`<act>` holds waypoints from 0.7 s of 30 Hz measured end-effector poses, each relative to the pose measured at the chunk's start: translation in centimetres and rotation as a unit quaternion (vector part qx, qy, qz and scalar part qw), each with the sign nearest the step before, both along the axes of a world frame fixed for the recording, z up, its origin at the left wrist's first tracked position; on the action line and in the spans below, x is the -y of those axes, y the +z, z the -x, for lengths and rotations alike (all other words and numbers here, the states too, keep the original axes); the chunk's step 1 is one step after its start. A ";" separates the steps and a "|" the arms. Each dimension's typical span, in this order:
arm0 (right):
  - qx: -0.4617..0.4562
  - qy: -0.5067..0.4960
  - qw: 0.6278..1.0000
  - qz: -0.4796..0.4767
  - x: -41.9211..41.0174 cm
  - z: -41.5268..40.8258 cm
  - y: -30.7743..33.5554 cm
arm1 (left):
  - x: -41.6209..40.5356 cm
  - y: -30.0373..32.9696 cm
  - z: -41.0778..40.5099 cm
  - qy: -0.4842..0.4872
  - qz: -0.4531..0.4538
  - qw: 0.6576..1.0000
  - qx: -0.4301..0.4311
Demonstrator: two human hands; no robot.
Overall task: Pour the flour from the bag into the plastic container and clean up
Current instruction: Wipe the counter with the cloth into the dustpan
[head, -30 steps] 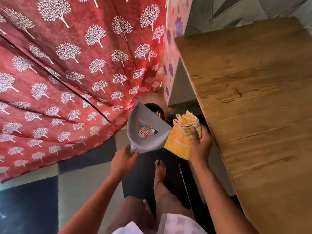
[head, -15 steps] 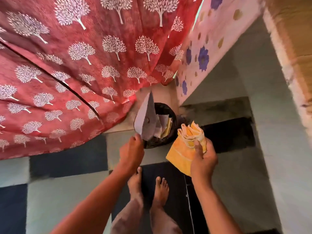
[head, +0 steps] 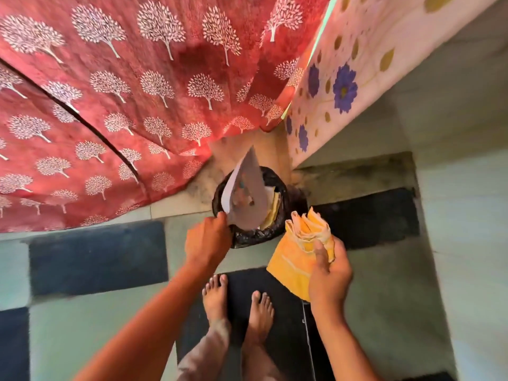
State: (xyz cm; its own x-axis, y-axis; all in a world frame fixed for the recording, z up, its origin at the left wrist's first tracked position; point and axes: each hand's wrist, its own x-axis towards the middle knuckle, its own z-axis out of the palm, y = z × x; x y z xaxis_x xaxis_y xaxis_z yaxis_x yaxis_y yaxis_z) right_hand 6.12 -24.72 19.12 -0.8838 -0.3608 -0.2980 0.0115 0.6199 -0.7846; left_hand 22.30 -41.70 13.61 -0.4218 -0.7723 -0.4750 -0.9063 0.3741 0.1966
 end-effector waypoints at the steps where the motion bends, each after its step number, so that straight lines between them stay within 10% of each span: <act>1: -0.006 0.000 1.000 -0.002 0.3 0.1 -0.1 | 0.5 0.0 -0.1 0.015 0.002 1.000 -0.015; 21: -0.016 -0.018 0.999 -0.021 0.7 1.4 -10.3 | 2.8 -18.4 -0.5 -0.004 -0.034 0.998 0.053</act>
State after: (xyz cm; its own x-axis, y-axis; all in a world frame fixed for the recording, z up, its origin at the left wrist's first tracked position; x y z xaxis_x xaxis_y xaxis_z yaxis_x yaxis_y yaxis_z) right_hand 4.71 -25.44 8.78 -0.9050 -0.3165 -0.2843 0.0100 0.6523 -0.7579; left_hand 22.84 -44.51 -4.83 -0.3726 -0.7333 -0.5687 -0.9205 0.3699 0.1261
